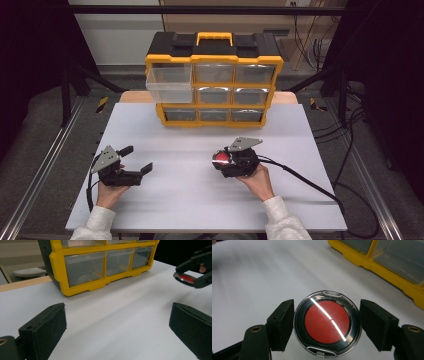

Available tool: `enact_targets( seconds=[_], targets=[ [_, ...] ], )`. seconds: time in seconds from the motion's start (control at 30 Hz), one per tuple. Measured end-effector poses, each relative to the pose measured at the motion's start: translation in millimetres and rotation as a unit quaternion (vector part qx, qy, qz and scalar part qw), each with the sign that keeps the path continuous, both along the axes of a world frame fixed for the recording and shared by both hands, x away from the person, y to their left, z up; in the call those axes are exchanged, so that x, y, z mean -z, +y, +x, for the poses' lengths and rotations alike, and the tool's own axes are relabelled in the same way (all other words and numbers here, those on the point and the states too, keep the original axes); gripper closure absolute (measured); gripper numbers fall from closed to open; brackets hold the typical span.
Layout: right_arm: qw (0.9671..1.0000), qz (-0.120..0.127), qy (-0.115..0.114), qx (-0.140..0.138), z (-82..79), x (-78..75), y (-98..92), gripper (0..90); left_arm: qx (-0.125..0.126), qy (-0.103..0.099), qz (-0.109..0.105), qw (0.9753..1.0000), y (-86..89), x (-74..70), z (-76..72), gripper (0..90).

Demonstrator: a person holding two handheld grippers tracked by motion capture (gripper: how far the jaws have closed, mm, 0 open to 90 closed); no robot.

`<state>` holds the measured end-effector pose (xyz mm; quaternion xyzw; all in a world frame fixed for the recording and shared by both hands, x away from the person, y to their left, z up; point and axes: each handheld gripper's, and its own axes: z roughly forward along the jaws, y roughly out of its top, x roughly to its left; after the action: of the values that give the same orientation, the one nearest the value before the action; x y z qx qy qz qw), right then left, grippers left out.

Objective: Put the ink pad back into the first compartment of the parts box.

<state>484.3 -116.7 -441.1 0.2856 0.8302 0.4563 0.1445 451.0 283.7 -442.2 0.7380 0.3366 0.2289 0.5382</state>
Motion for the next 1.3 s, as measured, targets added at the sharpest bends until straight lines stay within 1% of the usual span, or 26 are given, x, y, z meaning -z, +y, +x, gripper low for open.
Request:
enact_targets(
  seconds=[0.13,0.3,0.4,0.43,0.5,0.73,0.87,1.07,1.1,1.13,1.3],
  targets=[
    [0.9999,0.014,-0.006,0.001,-1.9,-10.4,-4.1,30.3,-0.001,0.000,-0.002,1.0000,0.2,0.2,0.0,1.0],
    [0.9997,0.021,-0.016,0.000,-3.9,-22.0,-7.6,30.3,0.000,0.001,-0.001,1.0000,-0.3,0.4,0.1,1.0],
    [0.9995,0.025,-0.021,0.000,-6.1,-30.5,-7.7,30.3,-0.001,0.001,-0.001,1.0000,-0.1,0.6,0.0,0.9],
    [0.9993,0.029,-0.025,-0.001,-7.1,-35.9,-7.5,30.3,-0.001,0.000,0.001,1.0000,0.2,0.3,-0.1,1.0],
    [0.9992,0.032,-0.025,-0.001,-7.3,-38.0,-7.5,30.3,-0.001,0.000,0.001,1.0000,0.4,0.1,-0.3,0.9],
    [0.9981,0.049,-0.035,-0.003,-8.3,-58.4,-7.4,30.3,0.000,0.001,0.002,1.0000,0.2,0.6,-0.2,0.9],
    [0.9977,0.051,-0.045,-0.004,-8.7,-70.0,-7.1,30.3,0.000,0.001,0.001,1.0000,0.3,0.5,-0.2,0.9],
    [0.9971,0.055,-0.052,-0.009,-8.5,-85.9,-4.3,30.3,0.000,0.001,0.001,1.0000,-0.1,0.7,-0.2,0.9],
    [0.9969,0.057,-0.054,-0.011,-8.1,-90.7,-2.9,30.3,0.000,0.001,0.001,1.0000,-0.1,0.8,-0.2,0.9],
    [0.9969,0.057,-0.054,-0.011,-8.1,-90.7,-2.9,30.3,0.000,0.001,0.001,1.0000,0.0,0.8,-0.2,0.9],
    [0.9963,0.059,-0.062,-0.014,-6.6,-101.9,1.5,30.3,-0.001,0.001,-0.001,1.0000,0.0,0.8,-0.2,0.9]
  ],
)
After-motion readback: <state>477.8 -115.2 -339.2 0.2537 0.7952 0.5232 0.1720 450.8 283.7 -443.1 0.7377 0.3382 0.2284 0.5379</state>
